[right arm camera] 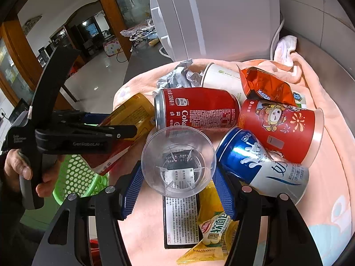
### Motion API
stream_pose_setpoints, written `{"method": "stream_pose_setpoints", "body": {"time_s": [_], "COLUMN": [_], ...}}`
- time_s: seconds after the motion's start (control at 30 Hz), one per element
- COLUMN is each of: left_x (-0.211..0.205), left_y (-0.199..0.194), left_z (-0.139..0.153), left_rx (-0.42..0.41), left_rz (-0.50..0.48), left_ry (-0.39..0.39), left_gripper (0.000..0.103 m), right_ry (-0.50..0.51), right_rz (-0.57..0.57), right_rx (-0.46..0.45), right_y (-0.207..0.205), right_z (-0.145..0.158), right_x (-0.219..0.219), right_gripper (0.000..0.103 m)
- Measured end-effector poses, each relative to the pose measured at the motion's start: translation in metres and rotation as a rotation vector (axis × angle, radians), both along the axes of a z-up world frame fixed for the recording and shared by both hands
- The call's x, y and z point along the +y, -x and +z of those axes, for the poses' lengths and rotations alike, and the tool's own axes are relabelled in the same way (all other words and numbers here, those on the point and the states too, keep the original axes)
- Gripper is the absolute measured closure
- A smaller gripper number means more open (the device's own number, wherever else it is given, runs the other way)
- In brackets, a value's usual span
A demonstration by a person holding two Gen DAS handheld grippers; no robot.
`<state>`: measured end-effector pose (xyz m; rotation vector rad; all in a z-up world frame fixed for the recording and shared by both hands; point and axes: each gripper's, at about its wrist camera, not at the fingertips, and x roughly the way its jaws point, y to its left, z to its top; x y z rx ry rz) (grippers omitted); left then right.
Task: Collect trash
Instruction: 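Carry the bottle with the left tool over the green basket and release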
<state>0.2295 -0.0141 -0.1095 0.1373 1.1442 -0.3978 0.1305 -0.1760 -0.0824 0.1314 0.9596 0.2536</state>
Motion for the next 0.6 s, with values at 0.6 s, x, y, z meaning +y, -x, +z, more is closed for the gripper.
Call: {"method": "stream_pose_setpoints", "body": {"time_s": [0.6], "left_x": [0.007], "left_y": [0.014], "left_z": [0.002], "left_rx": [-0.019], "left_rz": [0.029], "left_ry": [0.024], "left_gripper": [0.033], "right_ry": [-0.003], "right_rz": [0.021], "right_rx": [-0.013], "right_y": [0.008], "right_z": [0.005], "right_x": [0.007], "right_gripper": [0.043]}}
